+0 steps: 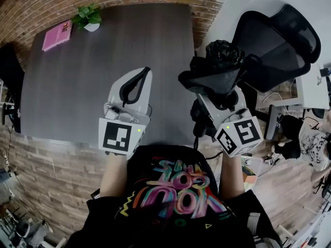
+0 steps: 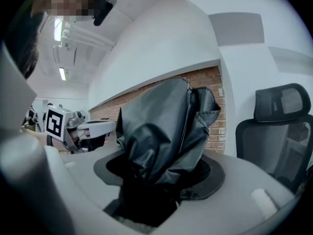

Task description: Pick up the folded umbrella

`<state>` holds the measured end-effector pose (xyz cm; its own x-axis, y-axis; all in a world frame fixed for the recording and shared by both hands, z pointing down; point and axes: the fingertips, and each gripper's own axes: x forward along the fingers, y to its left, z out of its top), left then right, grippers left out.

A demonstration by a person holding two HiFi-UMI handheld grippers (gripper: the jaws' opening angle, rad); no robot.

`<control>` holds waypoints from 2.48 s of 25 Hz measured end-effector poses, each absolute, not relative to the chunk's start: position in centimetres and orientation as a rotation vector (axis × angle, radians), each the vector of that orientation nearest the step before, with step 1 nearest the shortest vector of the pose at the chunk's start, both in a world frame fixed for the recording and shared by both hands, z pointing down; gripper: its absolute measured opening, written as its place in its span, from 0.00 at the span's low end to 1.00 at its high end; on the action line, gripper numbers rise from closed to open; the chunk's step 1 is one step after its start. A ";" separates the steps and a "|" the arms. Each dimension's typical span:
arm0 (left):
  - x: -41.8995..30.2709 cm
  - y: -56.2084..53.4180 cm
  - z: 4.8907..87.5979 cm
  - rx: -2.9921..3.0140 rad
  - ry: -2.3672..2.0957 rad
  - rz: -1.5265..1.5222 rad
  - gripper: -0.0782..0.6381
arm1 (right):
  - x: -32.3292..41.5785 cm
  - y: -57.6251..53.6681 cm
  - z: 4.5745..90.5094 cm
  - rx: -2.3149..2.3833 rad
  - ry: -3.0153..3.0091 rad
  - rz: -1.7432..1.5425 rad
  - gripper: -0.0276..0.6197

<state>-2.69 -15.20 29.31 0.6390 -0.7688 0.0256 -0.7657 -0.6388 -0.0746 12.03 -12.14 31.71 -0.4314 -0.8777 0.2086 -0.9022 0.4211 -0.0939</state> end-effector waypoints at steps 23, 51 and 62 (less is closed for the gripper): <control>-3.4 -15.5 29.2 -2.780 1.334 -0.101 0.11 | 14.3 -10.3 28.8 1.748 -2.598 0.120 0.49; -3.7 -16.1 30.2 -2.784 1.389 -0.125 0.11 | 13.6 -10.9 30.0 1.687 -2.625 0.180 0.49; -3.9 -16.2 30.1 -2.785 1.393 -0.119 0.11 | 13.5 -10.9 29.9 1.685 -2.623 0.182 0.49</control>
<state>-3.91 -16.23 30.09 0.5974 -0.7999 0.0565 -0.7980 -0.6000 -0.0571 13.47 -10.93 29.91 -0.4175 -0.9052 0.0790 -0.9075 0.4109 -0.0875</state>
